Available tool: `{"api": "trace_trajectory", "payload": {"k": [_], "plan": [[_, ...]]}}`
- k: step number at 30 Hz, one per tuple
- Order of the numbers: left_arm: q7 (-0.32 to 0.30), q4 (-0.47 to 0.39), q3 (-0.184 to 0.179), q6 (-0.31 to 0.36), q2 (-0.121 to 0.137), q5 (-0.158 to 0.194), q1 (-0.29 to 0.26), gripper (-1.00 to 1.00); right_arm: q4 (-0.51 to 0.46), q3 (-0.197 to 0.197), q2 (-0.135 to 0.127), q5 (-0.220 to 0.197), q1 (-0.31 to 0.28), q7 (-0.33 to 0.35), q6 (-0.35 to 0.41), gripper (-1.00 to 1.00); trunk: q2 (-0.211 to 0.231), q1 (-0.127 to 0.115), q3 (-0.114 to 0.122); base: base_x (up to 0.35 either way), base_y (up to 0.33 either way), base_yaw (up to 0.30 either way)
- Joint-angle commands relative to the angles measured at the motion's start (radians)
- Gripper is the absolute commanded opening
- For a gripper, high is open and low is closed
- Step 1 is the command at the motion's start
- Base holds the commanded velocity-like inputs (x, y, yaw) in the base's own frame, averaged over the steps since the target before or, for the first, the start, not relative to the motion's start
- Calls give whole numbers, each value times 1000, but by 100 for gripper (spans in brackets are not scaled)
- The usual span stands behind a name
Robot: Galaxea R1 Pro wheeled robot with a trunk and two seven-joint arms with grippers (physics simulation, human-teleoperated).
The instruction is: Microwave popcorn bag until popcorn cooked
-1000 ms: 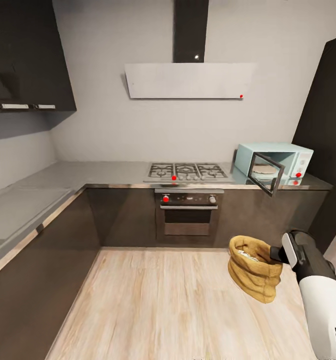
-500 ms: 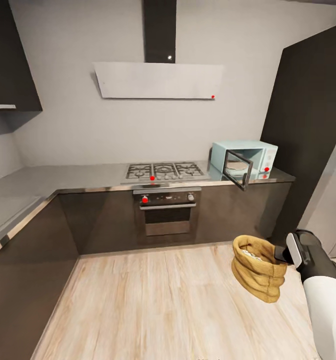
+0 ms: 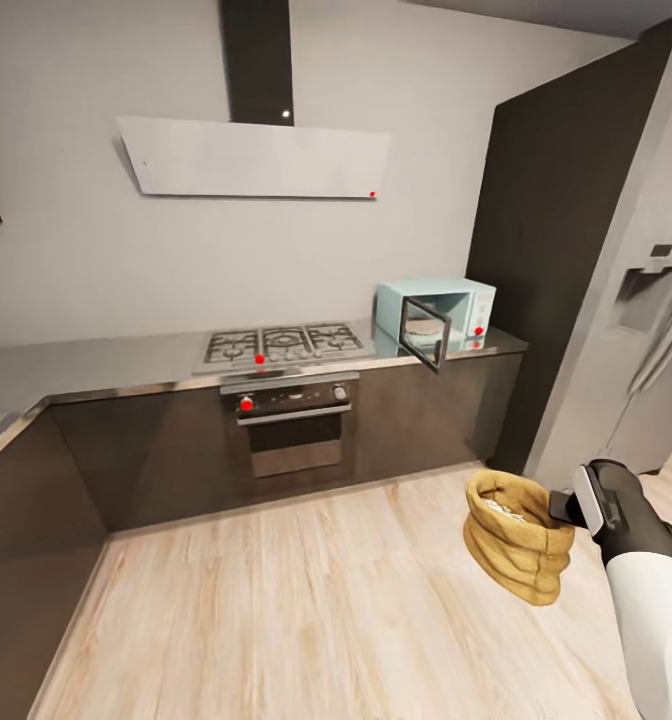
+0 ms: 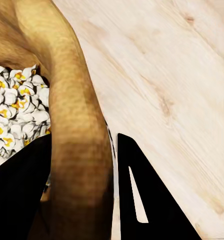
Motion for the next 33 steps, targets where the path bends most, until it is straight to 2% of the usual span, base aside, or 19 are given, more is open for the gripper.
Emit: {"api": "trace_trajectory", "payload": {"k": [1,30,33], "plan": [[1,-1,3,-2,0,5,0,100,0,-1,1,-5,-1,-5,3,-100,-1,0,-1,0,0,-286],[1,0,2,-2,-2,5,0,100,7,9,21,-11,-1,-4,3,-100,-1,0,-1,0,0,-286],[1,0,2,-2,-2,5,0,100,8,9,21,-15,-1,-4,3,-100,-1,0,-1,0,0,-104]]}}
